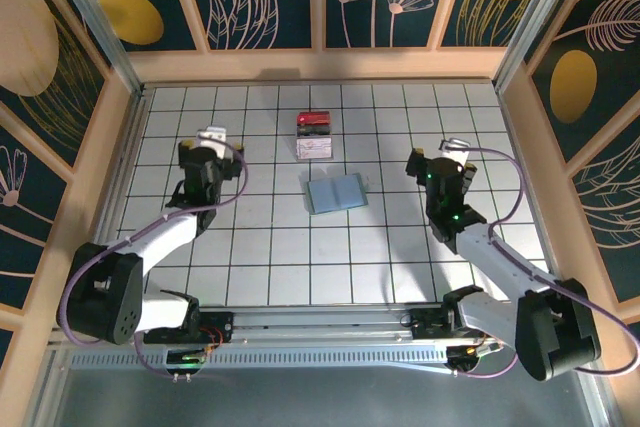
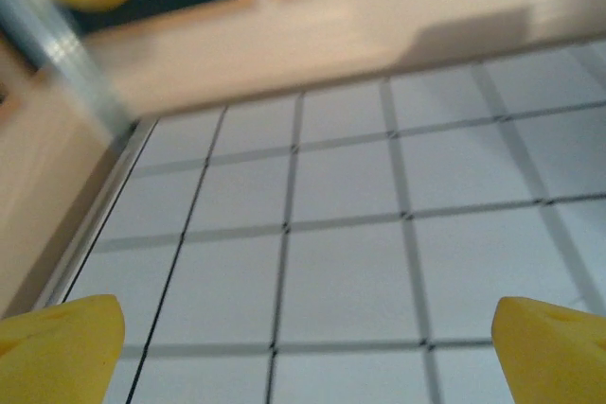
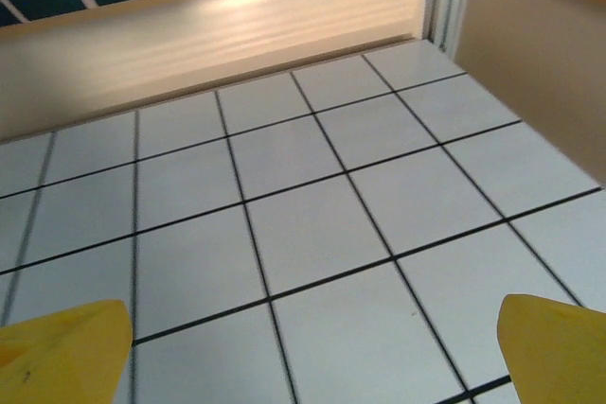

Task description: Take the credit cards out of the card holder

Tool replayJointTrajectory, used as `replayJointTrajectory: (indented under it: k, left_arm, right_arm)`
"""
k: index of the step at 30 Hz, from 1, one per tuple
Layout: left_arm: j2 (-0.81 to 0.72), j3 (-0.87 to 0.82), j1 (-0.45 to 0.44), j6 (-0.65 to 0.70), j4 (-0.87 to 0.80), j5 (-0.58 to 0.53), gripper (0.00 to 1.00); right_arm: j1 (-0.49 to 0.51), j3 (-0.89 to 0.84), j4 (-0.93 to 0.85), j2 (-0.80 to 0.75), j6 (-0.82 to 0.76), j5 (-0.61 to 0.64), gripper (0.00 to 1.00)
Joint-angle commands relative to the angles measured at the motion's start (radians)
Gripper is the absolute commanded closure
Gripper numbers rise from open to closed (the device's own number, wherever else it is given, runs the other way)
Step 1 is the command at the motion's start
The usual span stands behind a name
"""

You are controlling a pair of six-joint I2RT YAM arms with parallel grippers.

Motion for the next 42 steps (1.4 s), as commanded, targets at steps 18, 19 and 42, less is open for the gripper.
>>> replayJointTrajectory:
  k: [18,19,42]
  left_arm:
    - [0.165,-0.292,0.130,-0.101,0.731,-0.065,0.01]
    - [0.167,-0.283,0.130,-0.108,0.717,-0.079,0.01]
    - [0.165,-0.269,0.168,-0.116,0.674,0.039,0.01]
  right_arm:
    - [-0.168,-0.333,0.888,0.135,-0.167,-0.155,0.01]
    - [-0.176,-0.333,0.894,0.138,-0.167,-0.166,0.01]
    - [-0.387,-0.327,1.119,0.476,-0.120,-0.510,0.01]
